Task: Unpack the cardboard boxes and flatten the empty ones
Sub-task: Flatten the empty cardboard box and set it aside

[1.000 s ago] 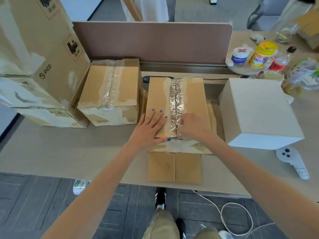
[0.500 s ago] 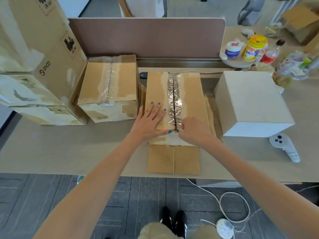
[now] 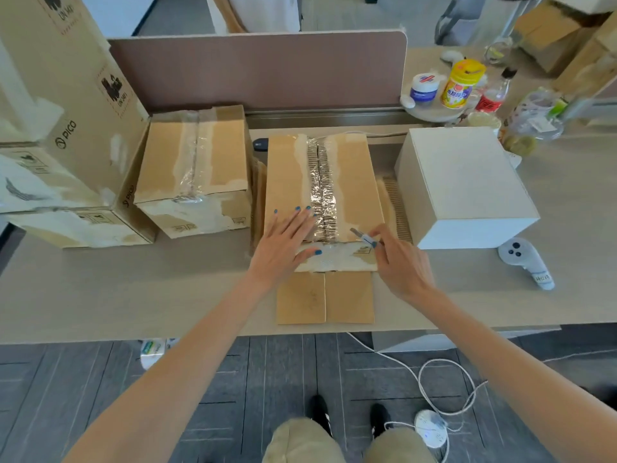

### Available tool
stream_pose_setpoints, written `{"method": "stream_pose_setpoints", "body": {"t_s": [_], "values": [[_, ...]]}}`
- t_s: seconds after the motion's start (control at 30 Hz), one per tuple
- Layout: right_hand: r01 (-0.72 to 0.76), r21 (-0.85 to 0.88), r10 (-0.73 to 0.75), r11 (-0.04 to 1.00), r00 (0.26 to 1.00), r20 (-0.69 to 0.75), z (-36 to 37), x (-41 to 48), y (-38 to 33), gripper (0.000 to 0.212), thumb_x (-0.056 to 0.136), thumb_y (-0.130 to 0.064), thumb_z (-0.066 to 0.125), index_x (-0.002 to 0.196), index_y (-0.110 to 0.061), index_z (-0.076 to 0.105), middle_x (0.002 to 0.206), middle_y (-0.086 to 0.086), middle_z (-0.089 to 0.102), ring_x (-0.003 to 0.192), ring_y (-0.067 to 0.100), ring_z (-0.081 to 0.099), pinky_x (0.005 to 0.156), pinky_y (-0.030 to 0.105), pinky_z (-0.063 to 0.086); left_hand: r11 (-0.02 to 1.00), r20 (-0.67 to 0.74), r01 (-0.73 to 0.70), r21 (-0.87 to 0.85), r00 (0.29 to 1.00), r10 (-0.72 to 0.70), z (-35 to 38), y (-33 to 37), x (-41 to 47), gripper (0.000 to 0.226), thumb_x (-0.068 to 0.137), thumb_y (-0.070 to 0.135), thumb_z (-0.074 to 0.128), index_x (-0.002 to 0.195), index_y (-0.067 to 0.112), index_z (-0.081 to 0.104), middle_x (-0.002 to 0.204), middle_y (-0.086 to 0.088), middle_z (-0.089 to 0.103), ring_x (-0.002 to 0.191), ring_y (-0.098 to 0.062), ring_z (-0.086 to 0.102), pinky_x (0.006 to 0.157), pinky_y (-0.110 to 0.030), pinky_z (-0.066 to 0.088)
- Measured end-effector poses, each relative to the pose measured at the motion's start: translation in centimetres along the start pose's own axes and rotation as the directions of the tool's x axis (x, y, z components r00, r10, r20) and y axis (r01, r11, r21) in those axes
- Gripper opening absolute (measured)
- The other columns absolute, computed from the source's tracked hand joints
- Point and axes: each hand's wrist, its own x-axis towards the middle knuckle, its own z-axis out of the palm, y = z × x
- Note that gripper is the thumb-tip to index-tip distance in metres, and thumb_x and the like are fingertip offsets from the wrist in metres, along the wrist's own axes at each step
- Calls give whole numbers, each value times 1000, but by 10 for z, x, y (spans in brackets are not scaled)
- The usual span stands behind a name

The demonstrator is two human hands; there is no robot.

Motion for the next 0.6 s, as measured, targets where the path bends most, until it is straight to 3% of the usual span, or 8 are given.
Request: {"method": "stream_pose_setpoints", "body": {"t_s": [0.2,0.27,0.37,0.5,0.6], "values": [[77,-20,-76,997,996,56,-2,-23,60,27,101,-11,37,126,-23,39,78,-6,55,51,10,42,43,26,25,992,-35,75,-104,996,-79,5,52,-9,53,102,43,39,150,19,40,159,-1,35,147,-20,29,120,-50,22],[93,-6,-92,996,992,86,-1,-32,80,25,102,-16,36,126,-21,40,90,-1,61,60,18,50,46,28,30,981,-38,122,-153,991,-129,4,69,-10,52,101,36,48,150,22,39,158,1,34,147,-18,28,121,-50,19],[154,-27,-148,988,977,157,4,-43,113,22,101,-19,40,122,-17,44,103,2,62,79,25,61,59,29,39,971,-30,179,-155,982,-186,2,92,-8,53,99,31,43,151,24,36,158,3,35,145,-18,27,121,-48,17],[197,-83,-165,977,942,292,13,-58,153,10,100,-17,45,109,-16,48,99,0,58,89,22,57,68,27,35,966,-31,231,-112,971,-236,4,114,-3,55,97,27,48,151,21,37,155,0,39,144,-22,31,121,-46,17],[208,-96,-163,973,923,349,20,-68,181,14,95,-13,53,107,-17,50,103,-1,58,95,22,55,74,31,41,948,-26,302,-100,952,-306,8,128,-2,57,97,27,53,151,22,35,156,-1,37,146,-23,29,121,-49,17]]}}
